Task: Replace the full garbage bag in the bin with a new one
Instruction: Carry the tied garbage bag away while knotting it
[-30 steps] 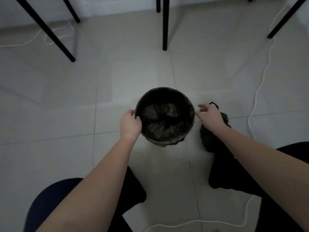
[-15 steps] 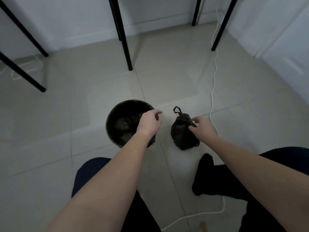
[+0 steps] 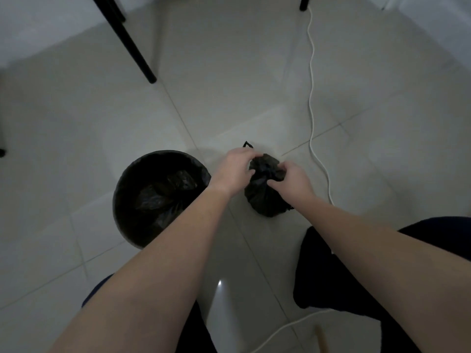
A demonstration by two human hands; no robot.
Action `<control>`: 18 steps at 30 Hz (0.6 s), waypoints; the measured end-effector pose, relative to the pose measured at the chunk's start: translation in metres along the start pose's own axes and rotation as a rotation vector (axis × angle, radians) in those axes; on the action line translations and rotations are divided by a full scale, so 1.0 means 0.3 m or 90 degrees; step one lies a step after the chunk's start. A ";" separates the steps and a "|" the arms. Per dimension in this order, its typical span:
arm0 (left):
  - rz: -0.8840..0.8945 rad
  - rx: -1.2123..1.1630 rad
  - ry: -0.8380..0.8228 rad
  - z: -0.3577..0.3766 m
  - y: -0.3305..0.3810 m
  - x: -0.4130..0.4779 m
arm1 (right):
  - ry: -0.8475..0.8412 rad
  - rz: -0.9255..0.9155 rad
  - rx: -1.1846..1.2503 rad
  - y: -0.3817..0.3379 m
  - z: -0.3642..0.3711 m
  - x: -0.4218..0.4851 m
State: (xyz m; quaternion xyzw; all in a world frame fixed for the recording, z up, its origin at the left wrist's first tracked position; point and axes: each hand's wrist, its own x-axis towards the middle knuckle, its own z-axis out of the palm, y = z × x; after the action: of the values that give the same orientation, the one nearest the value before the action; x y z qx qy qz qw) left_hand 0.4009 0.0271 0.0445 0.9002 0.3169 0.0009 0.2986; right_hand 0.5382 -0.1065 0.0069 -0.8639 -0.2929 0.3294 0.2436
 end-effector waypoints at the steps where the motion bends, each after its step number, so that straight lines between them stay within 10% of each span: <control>1: 0.009 0.008 -0.012 0.020 -0.006 0.031 | 0.004 0.005 0.006 0.006 0.013 0.023; 18: 0.022 0.064 -0.105 0.222 -0.110 0.155 | 0.013 -0.006 0.045 0.092 0.125 0.147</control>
State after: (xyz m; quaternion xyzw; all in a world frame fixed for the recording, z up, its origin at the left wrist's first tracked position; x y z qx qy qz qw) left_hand 0.4320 0.0382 -0.0366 0.9163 0.2753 -0.0843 0.2784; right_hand 0.5481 -0.0881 -0.0537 -0.8566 -0.2826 0.3298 0.2784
